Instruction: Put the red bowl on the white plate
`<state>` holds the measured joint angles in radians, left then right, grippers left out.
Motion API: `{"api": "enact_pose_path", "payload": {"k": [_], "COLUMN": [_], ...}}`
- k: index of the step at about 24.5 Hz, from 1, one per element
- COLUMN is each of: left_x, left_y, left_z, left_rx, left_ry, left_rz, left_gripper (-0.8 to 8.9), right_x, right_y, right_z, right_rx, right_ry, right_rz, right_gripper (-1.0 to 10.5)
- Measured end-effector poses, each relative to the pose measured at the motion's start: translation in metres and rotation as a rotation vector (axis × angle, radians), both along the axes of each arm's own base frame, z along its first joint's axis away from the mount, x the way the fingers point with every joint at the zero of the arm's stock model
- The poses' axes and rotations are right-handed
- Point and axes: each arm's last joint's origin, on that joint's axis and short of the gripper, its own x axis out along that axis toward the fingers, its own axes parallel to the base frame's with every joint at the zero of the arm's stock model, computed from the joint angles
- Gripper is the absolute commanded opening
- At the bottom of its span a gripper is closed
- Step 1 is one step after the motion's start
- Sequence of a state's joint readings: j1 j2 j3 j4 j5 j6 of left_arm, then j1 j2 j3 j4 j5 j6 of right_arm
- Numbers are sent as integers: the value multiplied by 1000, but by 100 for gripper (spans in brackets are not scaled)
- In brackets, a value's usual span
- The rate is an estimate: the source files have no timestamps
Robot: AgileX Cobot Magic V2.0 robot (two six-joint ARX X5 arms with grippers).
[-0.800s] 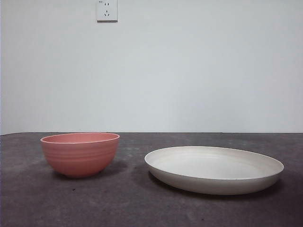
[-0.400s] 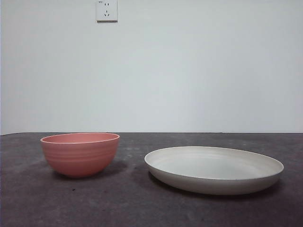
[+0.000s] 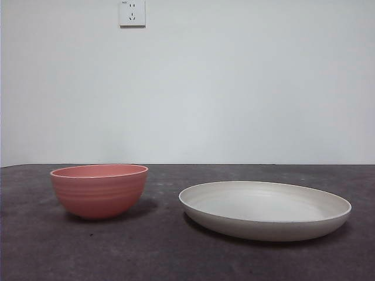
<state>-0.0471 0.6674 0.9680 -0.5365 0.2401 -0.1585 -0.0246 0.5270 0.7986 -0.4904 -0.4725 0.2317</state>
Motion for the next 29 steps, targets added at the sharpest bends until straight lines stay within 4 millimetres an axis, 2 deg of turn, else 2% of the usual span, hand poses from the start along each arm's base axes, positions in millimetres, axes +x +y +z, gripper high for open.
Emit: {"api": "enact_pose_path", "payload": {"k": [5,9,14,23,27,29], "left_x": [7,10,8,-2,-5,-6], "left_y": [-8,-14,-22,-24,-25,-25], "left_z": [19,30,28,13,8,7], "left_rx": [-33,-68,-95,-100,-75,-56], "left_ry": [89,133,163,351,397,408], "left_rz": [-167,-307,-438,-460,-477,-488], "left_gripper": [15,16,20,29,67,201], "right_x": [10,17,16,7,6,6], "right_y": [4,8,22,31,30,30], "right_z": [22,25,23,13,9,8], "right_rx": [7,25,20,19,8,5], "right_ry": [37,53,74,190,241,252], "right_rz": [147,282,415,495,459,451], "right_gripper": [12,12,12,21,166,274]}}
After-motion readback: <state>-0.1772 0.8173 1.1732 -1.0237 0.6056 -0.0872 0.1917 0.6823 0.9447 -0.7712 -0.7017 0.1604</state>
